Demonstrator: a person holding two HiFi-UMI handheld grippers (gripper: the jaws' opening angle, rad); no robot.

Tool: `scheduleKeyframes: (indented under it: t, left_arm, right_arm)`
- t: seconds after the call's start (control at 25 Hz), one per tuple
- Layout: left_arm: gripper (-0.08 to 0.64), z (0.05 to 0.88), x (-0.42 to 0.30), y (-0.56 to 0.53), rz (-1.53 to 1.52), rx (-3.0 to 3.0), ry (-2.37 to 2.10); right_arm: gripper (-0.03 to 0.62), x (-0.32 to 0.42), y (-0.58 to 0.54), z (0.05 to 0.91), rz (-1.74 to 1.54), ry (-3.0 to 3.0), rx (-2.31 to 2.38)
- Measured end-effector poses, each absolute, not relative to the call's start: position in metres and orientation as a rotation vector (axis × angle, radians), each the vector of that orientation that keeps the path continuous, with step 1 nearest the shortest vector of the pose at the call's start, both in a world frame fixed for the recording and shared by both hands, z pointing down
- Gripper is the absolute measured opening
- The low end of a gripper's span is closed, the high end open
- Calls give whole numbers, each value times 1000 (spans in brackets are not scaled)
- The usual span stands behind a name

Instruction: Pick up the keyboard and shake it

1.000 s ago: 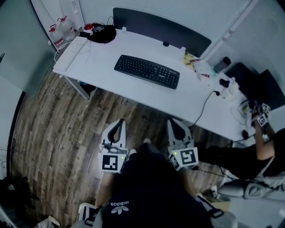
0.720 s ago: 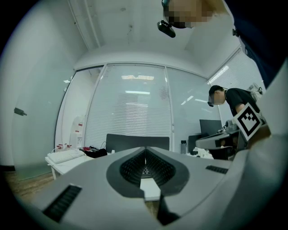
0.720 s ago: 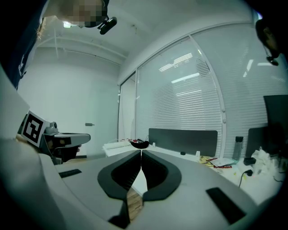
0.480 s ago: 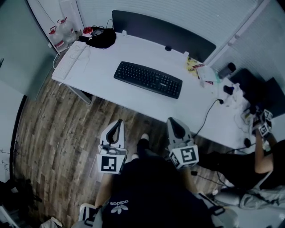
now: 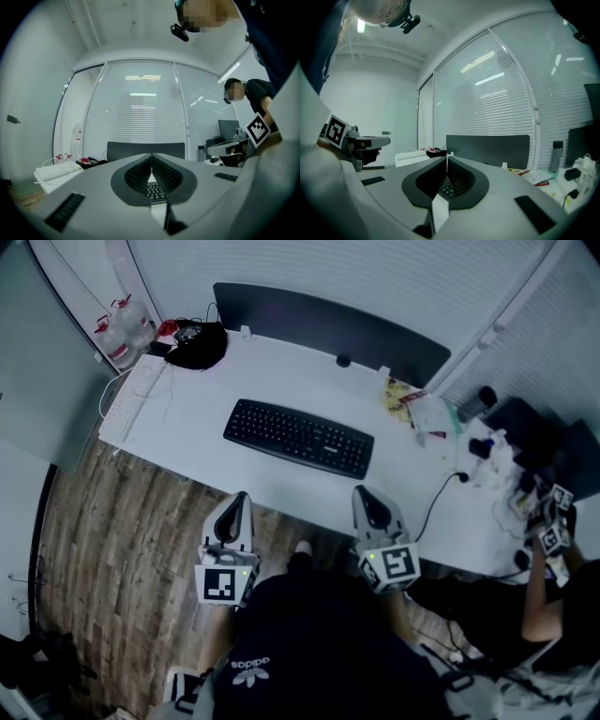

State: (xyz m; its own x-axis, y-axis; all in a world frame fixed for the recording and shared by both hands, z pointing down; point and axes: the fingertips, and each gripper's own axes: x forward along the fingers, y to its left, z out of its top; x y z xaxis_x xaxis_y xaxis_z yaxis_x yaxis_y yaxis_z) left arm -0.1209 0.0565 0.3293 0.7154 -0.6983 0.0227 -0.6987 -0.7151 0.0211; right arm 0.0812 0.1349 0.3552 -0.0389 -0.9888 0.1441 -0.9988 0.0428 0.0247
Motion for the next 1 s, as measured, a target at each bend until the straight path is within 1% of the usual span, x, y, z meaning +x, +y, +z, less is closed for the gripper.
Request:
scheduleKeyframes:
  t: [0.24, 0.48, 1.0]
  left_arm:
    - [6, 330, -98, 31, 37, 2907, -1185]
    - [6, 330, -77, 20, 46, 2940, -1134]
    - [6, 347, -85, -30, 98, 2917, -1116]
  right_arm:
    - [6, 118, 126, 361, 146, -2131, 2159]
    - [7, 139, 125, 368, 190, -2088, 2220]
    - [7, 153, 112, 392, 315, -1956, 2305]
